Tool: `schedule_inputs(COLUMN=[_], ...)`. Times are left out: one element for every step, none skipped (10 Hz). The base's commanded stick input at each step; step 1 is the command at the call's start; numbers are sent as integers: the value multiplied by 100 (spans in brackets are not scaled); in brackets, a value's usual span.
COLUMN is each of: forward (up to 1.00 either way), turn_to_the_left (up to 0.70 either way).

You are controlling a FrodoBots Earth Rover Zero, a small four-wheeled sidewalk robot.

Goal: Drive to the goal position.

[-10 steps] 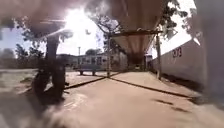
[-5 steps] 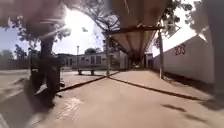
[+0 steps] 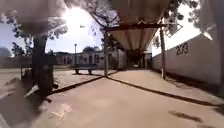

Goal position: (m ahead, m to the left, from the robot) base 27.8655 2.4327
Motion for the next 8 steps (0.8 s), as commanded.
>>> schedule_inputs(forward=[70,70,70,70,70,70,70,70], turn_to_the_left=[-18,-8,0,0,0,0,0,0])
